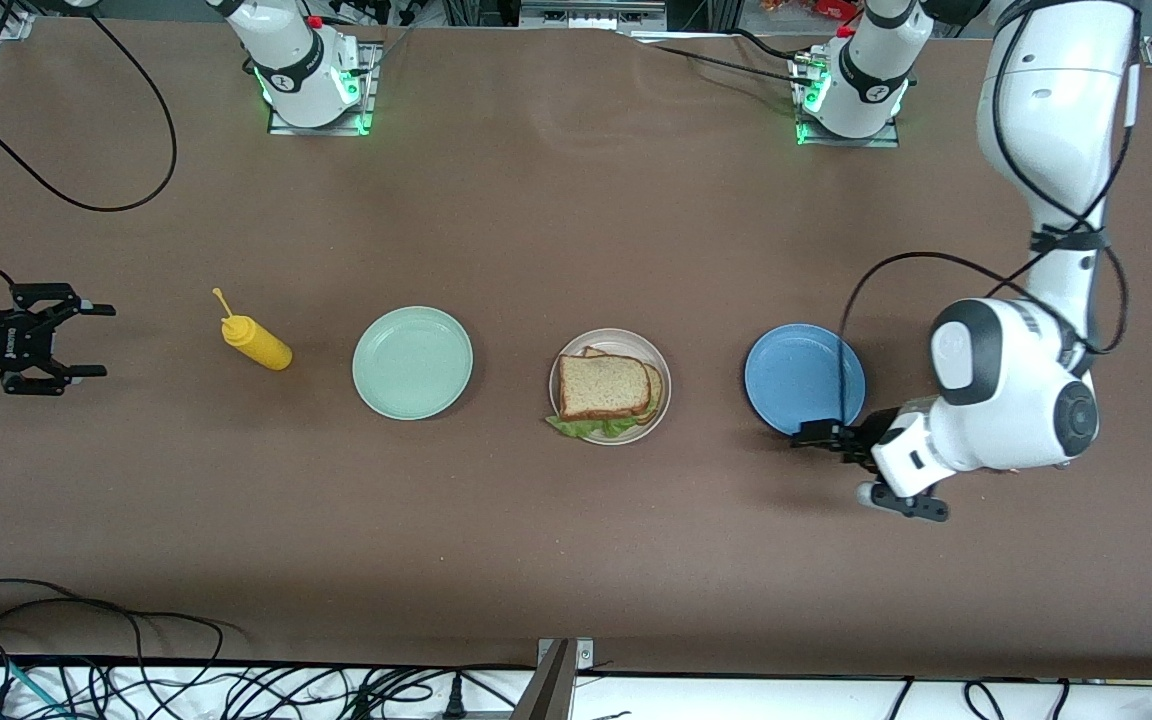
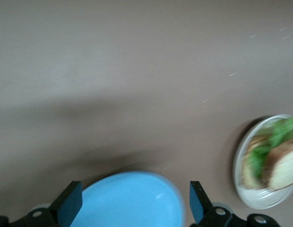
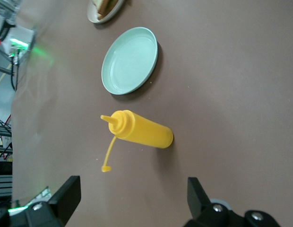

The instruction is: Make sandwich on beige plate with both arms

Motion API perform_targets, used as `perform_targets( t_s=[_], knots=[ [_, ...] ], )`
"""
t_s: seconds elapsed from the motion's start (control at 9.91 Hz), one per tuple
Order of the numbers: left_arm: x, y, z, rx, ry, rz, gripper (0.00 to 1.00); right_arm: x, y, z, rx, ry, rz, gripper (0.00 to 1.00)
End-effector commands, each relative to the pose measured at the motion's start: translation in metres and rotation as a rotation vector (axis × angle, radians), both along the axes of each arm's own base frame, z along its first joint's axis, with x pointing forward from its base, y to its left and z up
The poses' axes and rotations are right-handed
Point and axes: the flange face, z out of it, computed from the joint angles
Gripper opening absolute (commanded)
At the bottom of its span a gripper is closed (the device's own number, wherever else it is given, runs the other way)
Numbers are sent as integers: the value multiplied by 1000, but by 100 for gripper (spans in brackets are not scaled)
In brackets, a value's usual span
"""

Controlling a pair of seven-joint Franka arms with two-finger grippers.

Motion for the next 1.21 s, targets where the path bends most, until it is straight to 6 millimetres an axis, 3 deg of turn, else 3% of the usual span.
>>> perform_targets(
  t_s=[0.0, 0.3, 0.5, 0.71, 0.91, 1.11],
  knots=[
    [-13, 34, 31, 167, 47, 4, 100, 4, 40, 54, -163, 84, -131, 100],
    [-23, 41, 68, 258, 98, 150, 100, 12, 92, 101, -437, 132, -329, 100],
    [-41, 47, 122, 319, 79, 180, 100, 21, 109, 114, -547, 76, -398, 100],
    [-90, 61, 171, 304, 88, 181, 100, 24, 122, 121, -585, 82, -498, 100],
    [-141, 65, 199, 317, 74, 161, 100, 25, 131, 131, -602, 92, -595, 100],
    [-165, 66, 221, 332, 104, 153, 100, 22, 131, 152, -661, 74, -653, 100]
  ],
)
